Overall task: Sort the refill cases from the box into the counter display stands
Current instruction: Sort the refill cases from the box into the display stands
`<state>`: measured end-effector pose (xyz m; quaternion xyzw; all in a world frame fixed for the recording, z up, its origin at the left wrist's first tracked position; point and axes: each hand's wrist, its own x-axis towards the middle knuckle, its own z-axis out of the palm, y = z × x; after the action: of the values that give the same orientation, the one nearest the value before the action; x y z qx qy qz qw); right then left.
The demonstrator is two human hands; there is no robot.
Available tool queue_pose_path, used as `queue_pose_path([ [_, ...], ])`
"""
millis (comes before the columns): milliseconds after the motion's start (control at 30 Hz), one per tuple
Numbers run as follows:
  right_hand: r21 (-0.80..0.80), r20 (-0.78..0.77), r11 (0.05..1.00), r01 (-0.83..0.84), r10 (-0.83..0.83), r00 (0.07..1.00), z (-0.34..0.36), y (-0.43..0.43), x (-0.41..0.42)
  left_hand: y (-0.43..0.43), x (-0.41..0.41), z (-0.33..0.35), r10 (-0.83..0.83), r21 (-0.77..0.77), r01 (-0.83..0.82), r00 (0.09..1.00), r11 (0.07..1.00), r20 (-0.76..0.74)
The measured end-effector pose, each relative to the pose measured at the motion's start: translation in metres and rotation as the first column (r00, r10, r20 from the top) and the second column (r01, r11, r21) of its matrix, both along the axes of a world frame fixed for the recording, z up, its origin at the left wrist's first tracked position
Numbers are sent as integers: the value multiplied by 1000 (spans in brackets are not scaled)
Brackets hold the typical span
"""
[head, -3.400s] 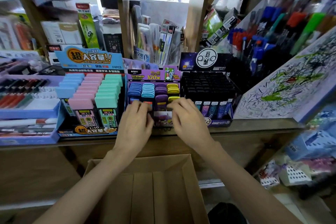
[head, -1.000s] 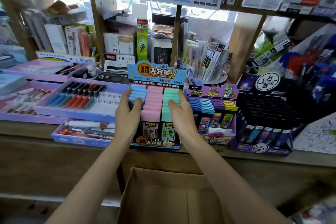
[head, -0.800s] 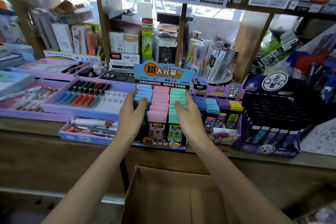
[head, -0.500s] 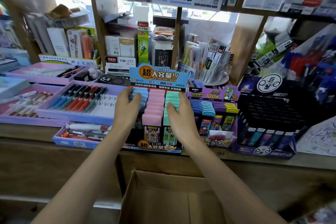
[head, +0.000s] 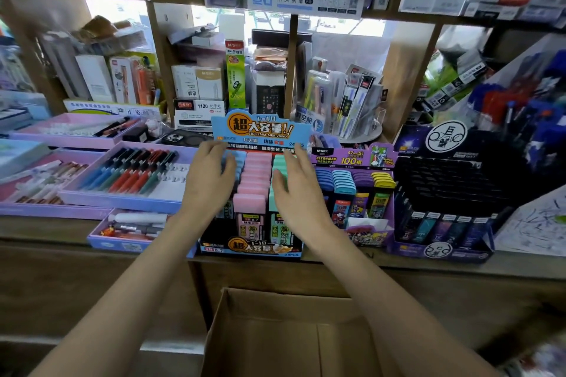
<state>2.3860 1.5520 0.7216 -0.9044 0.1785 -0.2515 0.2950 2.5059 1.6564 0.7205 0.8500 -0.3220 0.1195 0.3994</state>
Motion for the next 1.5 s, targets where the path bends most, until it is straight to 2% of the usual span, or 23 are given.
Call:
queue_pose_path([
  [67, -218, -77, 975, -36, 20, 997, 3, -5, 3, 5, -1, 0, -95, 71, 86, 986, 994, 135],
  [133, -299, -168, 951, -80, 30, 985, 5, -9, 5, 9, -1, -4, -203, 183, 168, 960, 969, 191],
  [200, -290, -224, 952, -99, 33, 974, 4, -11, 7, 10, -1, -9, -231, 234, 185, 954, 954, 189],
  [267, -278, -267, 954, -111, 34, 963, 4, -12, 8, 9, -1, -11, -204, 218, 159, 958, 963, 200],
  [400, -350, -410, 924, -151, -7, 912, 8, -16, 11, 8, 2, -9, -226, 261, 170, 953, 950, 204],
  [467, -333, -490, 925, -182, -5, 872, 15, -17, 10, 10, 3, -3, -253, 304, 202, 957, 931, 139],
  [533, -342, -501, 921, -189, -9, 865, 21, -16, 10, 13, 4, 6, -285, 340, 246, 956, 908, 68],
  [600, -366, -417, 917, -158, -10, 909, 25, -11, 8, 20, 2, 15, -287, 302, 262, 957, 917, 43],
  [667, -391, -321, 906, -160, 28, 947, 26, -1, 9, 31, -1, 20, -232, 193, 218, 971, 957, 55],
  [733, -448, -334, 864, -228, 75, 940, 23, 9, 12, 44, -8, 19, -184, 92, 177, 980, 980, 70],
  [800, -511, -389, 817, -267, 58, 919, 15, 16, 14, 56, -17, 12, -152, 63, 148, 986, 987, 63],
  [900, -553, -385, 793, -255, 28, 922, 12, 16, 13, 68, -31, 0, -146, 41, 143, 988, 989, 53],
  [1000, -437, -351, 842, -316, 163, 922, 20, 10, 2, 68, -44, -11, -149, -43, 148, 989, 988, -23],
  [1067, -309, -166, 915, -258, 215, 962, 24, 5, -14, 63, -54, -19, -159, -107, 145, 977, 984, -140],
  [1133, -159, 50, 979, -127, 137, 989, 21, -1, -36, 56, -63, -27, -180, -134, 149, 949, 980, -257],
  [1200, -8, 161, 1000, -16, 17, 987, 13, -4, -58, 48, -71, -33, -231, -174, 183, 919, 968, -320],
  [1267, 166, 170, 986, 22, -51, 984, 0, -3, -72, 39, -78, -38, -281, -243, 206, 901, 948, -330],
  [1367, 389, 142, 921, -22, -36, 989, -21, 6, -74, 28, -86, -42, -274, -320, 165, 901, 933, -336],
  [1500, 497, 143, 860, -114, 48, 988, -37, 26, -60, 25, -88, -45, -256, -347, 135, 908, 928, -331],
])
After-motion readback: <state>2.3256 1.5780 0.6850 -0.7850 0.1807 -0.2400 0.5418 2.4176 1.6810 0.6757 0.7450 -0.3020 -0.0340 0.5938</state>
